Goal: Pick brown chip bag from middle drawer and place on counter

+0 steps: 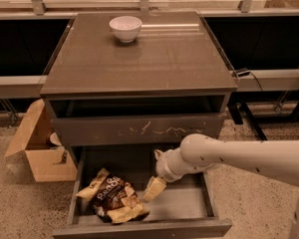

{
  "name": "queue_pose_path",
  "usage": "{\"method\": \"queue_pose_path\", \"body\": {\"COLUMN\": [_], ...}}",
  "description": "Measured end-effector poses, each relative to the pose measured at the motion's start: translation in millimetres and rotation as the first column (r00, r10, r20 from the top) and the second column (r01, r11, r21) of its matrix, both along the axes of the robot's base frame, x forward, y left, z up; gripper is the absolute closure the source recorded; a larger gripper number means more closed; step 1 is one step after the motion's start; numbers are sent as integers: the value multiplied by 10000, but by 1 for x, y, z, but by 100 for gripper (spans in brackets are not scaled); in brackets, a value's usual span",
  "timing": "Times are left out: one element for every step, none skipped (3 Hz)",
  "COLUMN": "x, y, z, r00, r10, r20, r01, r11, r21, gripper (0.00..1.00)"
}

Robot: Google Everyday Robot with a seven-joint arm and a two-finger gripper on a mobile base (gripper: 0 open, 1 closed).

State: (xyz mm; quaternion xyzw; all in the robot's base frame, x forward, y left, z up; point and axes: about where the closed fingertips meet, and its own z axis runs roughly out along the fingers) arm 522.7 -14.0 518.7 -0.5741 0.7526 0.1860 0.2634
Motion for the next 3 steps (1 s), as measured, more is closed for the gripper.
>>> {"method": "queue_pose_path", "body": {"x": [3,2,0], "y": [22,49,71], "z": [-18,-40,-58], "r00": [9998,9995,9990], "r10": [184,152,-70], "r20": [-103,-282,-443], "r01": [-184,-155,66], "r11": [9998,9998,9999], "r21": [6,-97,-102], "gripper": [0,0,0]}}
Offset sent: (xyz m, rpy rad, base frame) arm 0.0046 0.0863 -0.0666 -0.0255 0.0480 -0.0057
